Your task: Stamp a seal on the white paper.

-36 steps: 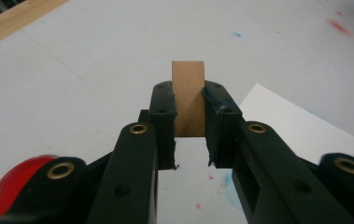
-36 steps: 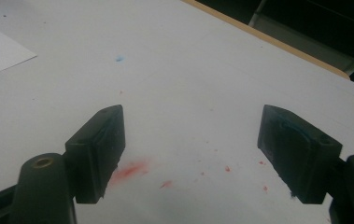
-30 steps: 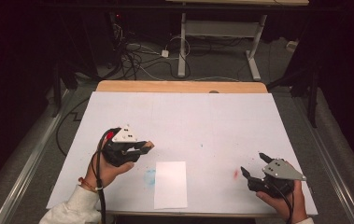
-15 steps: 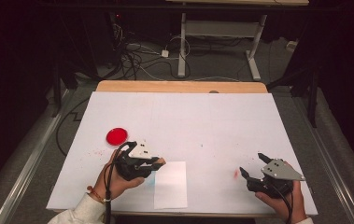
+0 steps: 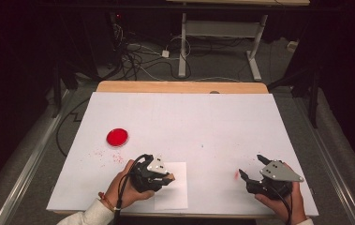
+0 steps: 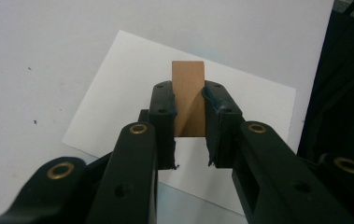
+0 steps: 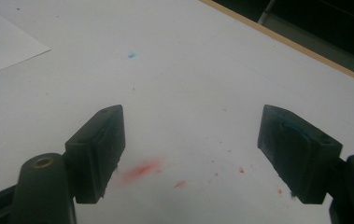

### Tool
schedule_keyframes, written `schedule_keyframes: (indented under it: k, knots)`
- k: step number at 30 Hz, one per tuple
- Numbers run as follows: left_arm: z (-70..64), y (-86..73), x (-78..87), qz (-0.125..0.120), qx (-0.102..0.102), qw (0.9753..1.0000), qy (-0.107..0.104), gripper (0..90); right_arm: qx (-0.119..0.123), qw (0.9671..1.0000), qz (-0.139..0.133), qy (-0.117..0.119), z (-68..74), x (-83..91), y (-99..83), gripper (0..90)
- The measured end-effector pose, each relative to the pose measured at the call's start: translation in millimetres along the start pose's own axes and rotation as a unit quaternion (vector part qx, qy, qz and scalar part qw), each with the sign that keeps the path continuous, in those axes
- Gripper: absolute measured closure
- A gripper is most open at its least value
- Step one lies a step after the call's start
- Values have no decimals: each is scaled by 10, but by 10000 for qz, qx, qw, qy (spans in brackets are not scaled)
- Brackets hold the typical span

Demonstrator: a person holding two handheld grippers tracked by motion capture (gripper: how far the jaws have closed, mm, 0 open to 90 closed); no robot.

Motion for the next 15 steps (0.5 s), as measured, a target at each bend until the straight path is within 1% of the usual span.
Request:
schedule_keyframes:
  k: [3, 7, 11, 13, 15]
  knots:
    - [-23, -9, -65, 115, -51, 9999, -65, 735, 8, 10000, 11, -12, -1, -4, -3, 239]
    - [-20, -31, -141, 208, -8, 9997, -115, 735, 28, 10000, 15, -19, 2, -1, -2, 238]
    - [-12, -57, -207, 333, -8, 9993, -165, 735, 11, 10000, 8, -19, -4, 2, -3, 238]
    - [-18, -65, -240, 412, -45, 9990, -185, 735, 17, 10000, 15, -22, -2, -1, -5, 238]
    - [-12, -62, -243, 408, -17, 9990, -205, 735, 38, 10000, 16, -8, 2, -2, -5, 239]
Point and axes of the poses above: each handheld gripper's, and its own axes: x roughly backward along the jaws, y roughly out of its top, z roughly to its left, the point moved 3 cm from there along -x, roughly forward along the jaws, and after that the axes turned 4 degrees about y, right-handed, at the moved point
